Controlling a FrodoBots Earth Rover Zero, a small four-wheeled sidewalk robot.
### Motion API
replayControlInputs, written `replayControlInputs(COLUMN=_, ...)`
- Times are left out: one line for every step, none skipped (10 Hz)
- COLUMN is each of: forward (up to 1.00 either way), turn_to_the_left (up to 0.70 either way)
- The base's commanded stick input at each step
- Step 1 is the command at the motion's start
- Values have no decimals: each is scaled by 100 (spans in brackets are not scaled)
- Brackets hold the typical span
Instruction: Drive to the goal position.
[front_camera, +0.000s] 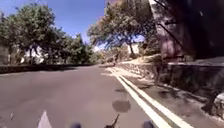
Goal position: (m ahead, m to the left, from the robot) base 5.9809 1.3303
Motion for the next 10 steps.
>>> replayControlInputs(forward=85, turn_to_the_left=0)
replayControlInputs(forward=85, turn_to_the_left=0)
replayControlInputs(forward=85, turn_to_the_left=0)
replayControlInputs(forward=85, turn_to_the_left=0)
replayControlInputs(forward=85, turn_to_the_left=0)
replayControlInputs(forward=85, turn_to_the_left=0)
replayControlInputs(forward=50, turn_to_the_left=0)
replayControlInputs(forward=50, turn_to_the_left=0)
replayControlInputs(forward=50, turn_to_the_left=0)
replayControlInputs(forward=50, turn_to_the_left=0)
